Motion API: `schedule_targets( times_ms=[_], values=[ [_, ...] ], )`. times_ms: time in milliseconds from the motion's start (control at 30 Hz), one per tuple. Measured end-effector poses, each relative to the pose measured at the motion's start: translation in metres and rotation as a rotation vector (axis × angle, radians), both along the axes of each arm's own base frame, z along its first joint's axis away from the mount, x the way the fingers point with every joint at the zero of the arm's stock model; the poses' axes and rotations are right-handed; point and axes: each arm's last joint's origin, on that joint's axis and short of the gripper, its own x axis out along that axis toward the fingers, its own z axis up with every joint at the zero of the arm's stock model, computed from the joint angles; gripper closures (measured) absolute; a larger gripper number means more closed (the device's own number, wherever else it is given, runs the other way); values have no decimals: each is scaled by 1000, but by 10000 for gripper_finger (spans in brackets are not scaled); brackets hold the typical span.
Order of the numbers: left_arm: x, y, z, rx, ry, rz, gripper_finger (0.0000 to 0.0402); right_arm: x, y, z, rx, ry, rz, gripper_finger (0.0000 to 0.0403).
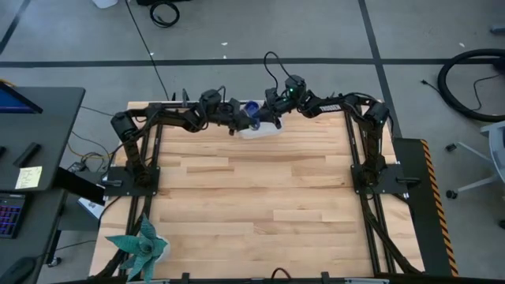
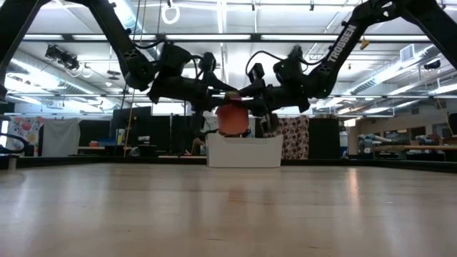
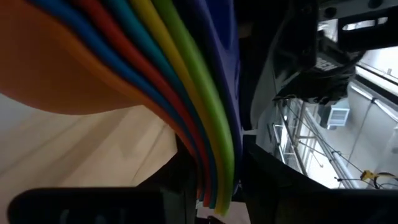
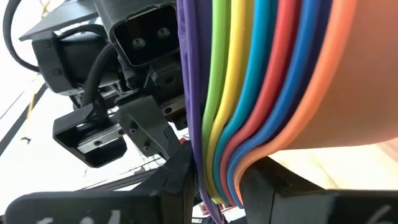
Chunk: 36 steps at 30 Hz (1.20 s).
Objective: Nest measuring cups in basket
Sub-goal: Put the stacked measuring cups into the white bin
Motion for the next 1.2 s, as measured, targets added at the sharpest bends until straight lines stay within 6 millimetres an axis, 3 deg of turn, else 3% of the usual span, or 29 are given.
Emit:
schedule_targets(
  times_ms=[133,367,1200],
  values=[
    [1,-6,-7,-34,56,-39,308,5,11,-10,-14,61,8,306],
    [-2,-16,-23,-47,150,-198,296,17,56,-35,-13,146,0,305],
    [-6,-10,-29,3,242,-98,294,7,52,-51,-74,157,-61,305]
  ],
)
